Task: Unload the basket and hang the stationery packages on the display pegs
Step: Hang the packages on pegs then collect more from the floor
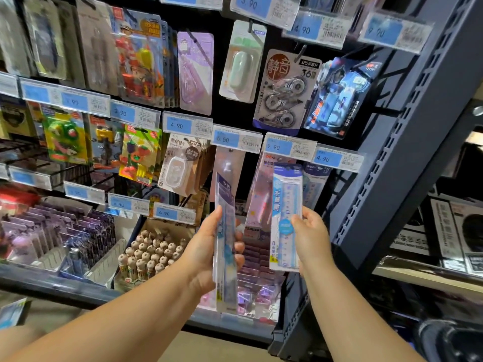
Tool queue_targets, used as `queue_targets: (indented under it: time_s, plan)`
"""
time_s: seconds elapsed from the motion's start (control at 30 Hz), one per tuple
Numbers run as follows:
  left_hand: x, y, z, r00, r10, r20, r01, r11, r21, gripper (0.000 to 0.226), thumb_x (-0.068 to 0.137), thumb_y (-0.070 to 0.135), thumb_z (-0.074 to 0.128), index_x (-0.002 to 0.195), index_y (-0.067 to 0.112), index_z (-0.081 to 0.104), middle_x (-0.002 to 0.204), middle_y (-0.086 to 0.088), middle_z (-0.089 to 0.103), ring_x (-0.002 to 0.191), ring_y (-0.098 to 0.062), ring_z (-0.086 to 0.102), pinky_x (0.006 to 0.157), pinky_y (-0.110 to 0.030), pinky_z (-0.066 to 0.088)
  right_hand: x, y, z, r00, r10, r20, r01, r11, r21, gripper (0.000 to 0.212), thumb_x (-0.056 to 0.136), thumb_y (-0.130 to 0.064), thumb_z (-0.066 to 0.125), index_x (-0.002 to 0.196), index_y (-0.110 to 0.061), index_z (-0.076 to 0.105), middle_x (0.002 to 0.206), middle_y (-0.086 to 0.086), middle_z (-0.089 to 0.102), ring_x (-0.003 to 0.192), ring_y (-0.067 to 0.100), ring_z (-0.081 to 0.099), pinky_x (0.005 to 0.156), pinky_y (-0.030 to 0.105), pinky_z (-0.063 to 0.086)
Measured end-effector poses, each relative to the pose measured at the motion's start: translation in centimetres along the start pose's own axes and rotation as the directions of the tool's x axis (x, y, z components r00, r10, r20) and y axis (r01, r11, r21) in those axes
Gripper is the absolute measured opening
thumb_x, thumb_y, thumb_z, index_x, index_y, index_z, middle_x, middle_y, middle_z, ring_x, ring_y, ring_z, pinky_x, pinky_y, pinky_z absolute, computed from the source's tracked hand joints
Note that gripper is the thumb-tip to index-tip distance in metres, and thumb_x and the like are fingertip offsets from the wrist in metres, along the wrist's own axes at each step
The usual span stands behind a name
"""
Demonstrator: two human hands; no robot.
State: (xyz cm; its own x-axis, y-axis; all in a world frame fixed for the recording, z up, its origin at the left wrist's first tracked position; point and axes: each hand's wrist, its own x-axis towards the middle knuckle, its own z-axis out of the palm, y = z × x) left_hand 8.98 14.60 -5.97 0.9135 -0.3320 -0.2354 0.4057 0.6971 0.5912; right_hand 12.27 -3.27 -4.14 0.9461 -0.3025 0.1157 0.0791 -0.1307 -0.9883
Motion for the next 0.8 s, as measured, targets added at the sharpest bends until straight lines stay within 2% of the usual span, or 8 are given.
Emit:
queue_targets:
  time_s: [0.1,0.17,0.27,0.37,0.47,0.6,0.8]
  plan:
    - [0.3,-0.1,-0.2,0.998,0.001,0.068,0.001,1.0,-0.023,0.053,0.083,0.055,0.057,0.106,0.008,0.058,0.08,-0.006,0.057,0.063,-0.016,0.049,0.051,-0.027,0.047,0.7,1.1,-0.7,0.975,0.022,-0.223,-0.028,0.999,-0.025,0.024,0.097,-0.016,0.047,0.114,-0.023,0.064,0.1,-0.002,0.071,0.088,0.019,0.069,0.086,0.046,0.056]
    - [0.6,-0.2,-0.5,0.998,-0.013,0.064,0.014,1.0,-0.02,0.057,0.083,0.052,0.057,0.111,0.003,0.061,0.086,-0.009,0.061,0.066,-0.018,0.054,0.056,-0.03,0.052,0.9,1.1,-0.9,0.958,0.04,-0.283,-0.044,0.999,-0.006,0.025,0.098,-0.017,0.045,0.114,-0.025,0.063,0.102,-0.002,0.071,0.088,0.018,0.068,0.085,0.044,0.056]
    - [0.7,-0.5,-0.3,0.997,-0.063,0.054,0.064,0.998,-0.012,0.059,0.086,0.052,0.053,0.111,-0.001,0.066,0.089,-0.012,0.063,0.069,-0.021,0.06,0.064,-0.033,0.056,1.2,1.1,-1.4,0.953,0.045,-0.299,-0.046,0.999,0.004,0.026,0.1,-0.018,0.043,0.117,-0.025,0.061,0.108,-0.001,0.069,0.092,0.017,0.067,0.082,0.039,0.056]
    - [0.6,-0.7,0.3,0.998,-0.059,0.016,0.059,0.998,0.007,0.056,0.09,0.048,0.049,0.11,0.0,0.068,0.097,-0.012,0.07,0.073,-0.021,0.066,0.071,-0.036,0.055,1.3,1.2,-1.7,0.95,0.024,-0.312,-0.029,1.0,-0.009,0.03,0.1,-0.017,0.041,0.121,-0.023,0.061,0.109,-0.003,0.068,0.089,0.012,0.065,0.065,0.026,0.05]
    - [0.3,-0.7,0.8,0.999,-0.024,-0.029,0.025,0.999,0.03,0.052,0.096,0.046,0.043,0.118,0.005,0.064,0.112,-0.011,0.072,0.089,-0.023,0.067,0.081,-0.041,0.051,0.9,1.3,-1.6,0.943,0.018,-0.333,-0.028,0.999,-0.025,0.029,0.101,-0.018,0.04,0.121,-0.023,0.061,0.105,-0.005,0.066,0.083,0.004,0.062,0.056,0.019,0.042]
    - [-0.1,-0.4,1.2,0.999,0.007,-0.043,-0.005,0.999,0.042,0.049,0.098,0.045,0.041,0.133,0.013,0.055,0.119,-0.01,0.07,0.101,-0.025,0.066,0.083,-0.042,0.05,1.0,1.1,-1.5,0.932,-0.004,-0.363,-0.003,1.0,-0.019,0.031,0.101,-0.017,0.04,0.125,-0.02,0.059,0.112,0.0,0.067,0.09,0.014,0.063,0.057,0.018,0.042]
    - [-0.5,-0.4,1.4,1.0,0.024,-0.017,-0.023,0.998,0.065,0.045,0.1,0.044,0.039,0.135,0.018,0.052,0.117,-0.012,0.071,0.096,-0.027,0.072,0.084,-0.045,0.051,2.5,0.8,-2.0,0.934,0.013,-0.358,-0.032,0.998,-0.048,0.034,0.1,-0.017,0.039,0.127,-0.023,0.059,0.11,0.0,0.065,0.089,0.017,0.061,0.065,0.026,0.044]
